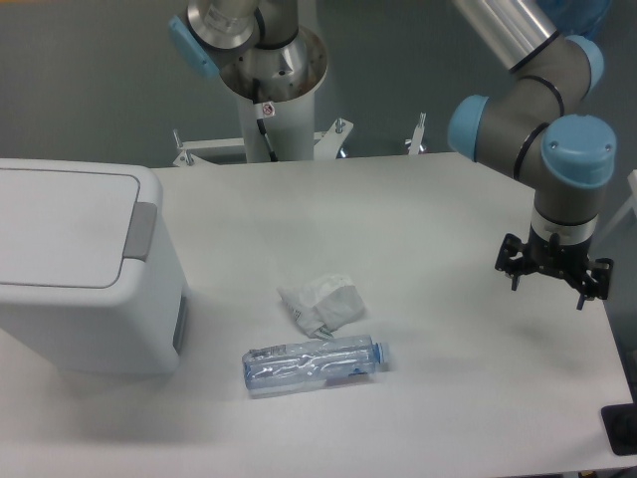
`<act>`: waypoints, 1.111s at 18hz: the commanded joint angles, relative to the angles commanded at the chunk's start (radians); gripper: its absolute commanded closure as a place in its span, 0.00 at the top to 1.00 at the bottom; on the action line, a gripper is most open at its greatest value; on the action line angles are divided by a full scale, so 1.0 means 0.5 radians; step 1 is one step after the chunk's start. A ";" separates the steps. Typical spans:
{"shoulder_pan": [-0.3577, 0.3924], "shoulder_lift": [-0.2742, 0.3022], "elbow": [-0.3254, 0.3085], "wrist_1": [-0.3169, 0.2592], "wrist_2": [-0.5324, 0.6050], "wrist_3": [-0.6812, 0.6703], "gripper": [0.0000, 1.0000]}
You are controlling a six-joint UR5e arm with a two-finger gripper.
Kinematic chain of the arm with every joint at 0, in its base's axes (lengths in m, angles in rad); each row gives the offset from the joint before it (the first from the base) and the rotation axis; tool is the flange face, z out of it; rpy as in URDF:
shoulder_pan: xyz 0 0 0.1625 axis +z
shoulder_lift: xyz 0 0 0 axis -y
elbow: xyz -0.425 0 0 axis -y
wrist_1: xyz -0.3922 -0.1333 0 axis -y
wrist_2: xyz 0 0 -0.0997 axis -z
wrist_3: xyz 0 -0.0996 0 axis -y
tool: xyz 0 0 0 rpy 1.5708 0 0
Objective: Open the trash can
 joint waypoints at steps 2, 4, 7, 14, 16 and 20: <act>0.000 -0.003 0.000 0.000 0.000 0.000 1.00; 0.000 0.003 0.000 0.000 -0.009 0.000 1.00; -0.015 0.043 0.000 0.000 -0.018 0.000 1.00; -0.022 0.055 -0.040 0.003 -0.074 -0.140 1.00; -0.031 0.058 -0.040 0.000 -0.122 -0.285 1.00; -0.076 0.138 -0.049 -0.003 -0.358 -0.738 1.00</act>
